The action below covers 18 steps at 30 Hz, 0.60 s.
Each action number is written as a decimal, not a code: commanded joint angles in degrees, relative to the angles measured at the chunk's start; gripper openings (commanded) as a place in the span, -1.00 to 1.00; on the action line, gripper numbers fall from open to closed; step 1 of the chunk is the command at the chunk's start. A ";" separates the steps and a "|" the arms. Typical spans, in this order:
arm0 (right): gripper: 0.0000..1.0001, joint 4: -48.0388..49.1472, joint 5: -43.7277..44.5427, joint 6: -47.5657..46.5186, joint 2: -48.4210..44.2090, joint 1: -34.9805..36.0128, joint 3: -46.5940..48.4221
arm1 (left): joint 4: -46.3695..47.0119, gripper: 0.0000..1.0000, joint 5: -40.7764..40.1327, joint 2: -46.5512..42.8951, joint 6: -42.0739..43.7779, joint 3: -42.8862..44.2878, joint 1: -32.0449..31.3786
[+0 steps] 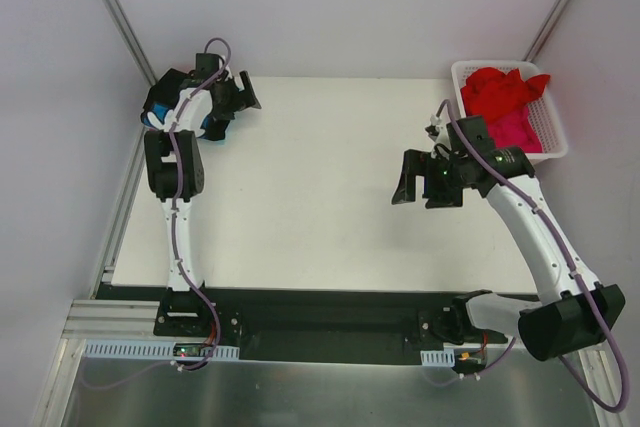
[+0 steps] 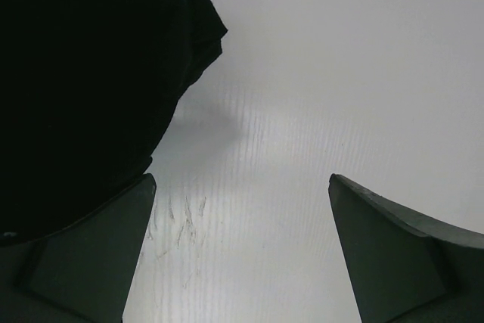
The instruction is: Fold and stack the t-shirts
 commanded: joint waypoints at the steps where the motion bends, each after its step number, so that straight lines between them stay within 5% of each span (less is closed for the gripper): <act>1: 0.93 -0.82 2.22 -0.53 -2.52 -0.03 1.25 | 0.46 0.98 3.76 -7.09 -1.82 -0.44 -0.25; 6: 0.93 1.99 3.01 0.09 -3.40 -0.03 1.24 | 0.99 0.98 6.42 -20.08 -2.71 -10.35 -5.25; 12: 0.93 6.99 6.53 2.63 -2.52 0.41 2.04 | 2.39 0.98 -4.64 -41.00 -3.21 -32.76 -17.63; 18: 0.93 12.19 14.16 2.82 -6.29 2.17 0.98 | 6.79 0.98 -14.66 -63.94 -9.11 -55.89 -22.49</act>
